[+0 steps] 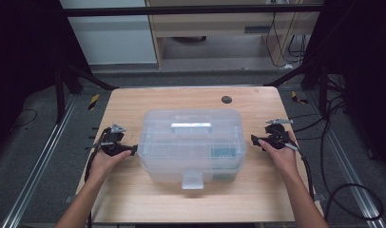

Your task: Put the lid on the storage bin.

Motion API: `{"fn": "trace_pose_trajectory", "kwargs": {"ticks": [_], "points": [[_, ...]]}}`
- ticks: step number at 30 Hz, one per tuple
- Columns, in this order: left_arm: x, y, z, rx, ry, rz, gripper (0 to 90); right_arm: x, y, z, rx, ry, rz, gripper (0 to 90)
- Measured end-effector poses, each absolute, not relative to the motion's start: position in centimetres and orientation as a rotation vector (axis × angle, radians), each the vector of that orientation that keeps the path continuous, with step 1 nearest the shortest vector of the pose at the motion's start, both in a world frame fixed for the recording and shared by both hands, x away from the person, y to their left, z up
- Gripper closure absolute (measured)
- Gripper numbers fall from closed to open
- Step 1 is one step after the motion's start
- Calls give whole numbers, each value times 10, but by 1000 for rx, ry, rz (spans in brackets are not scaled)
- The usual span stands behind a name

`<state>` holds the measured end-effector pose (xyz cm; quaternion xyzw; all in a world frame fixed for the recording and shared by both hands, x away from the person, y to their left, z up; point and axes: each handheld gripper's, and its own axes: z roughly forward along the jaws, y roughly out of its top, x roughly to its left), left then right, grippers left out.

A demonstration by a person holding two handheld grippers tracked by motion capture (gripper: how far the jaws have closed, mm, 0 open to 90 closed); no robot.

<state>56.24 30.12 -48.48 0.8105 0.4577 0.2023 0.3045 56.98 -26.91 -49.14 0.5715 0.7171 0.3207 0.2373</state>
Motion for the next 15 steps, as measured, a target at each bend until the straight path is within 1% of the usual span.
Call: {"fn": "trace_pose_trajectory", "kwargs": {"ticks": [7,11,15], "points": [[569,300,-490,2102,1220,543,49,574,-269,-495,1578,1922,873,81],[574,301,-496,2074,1249,526,42,577,-273,-497,1611,1879,868,81],[576,300,-500,2078,1261,530,41,580,-275,-501,1633,1865,851,81]]}}
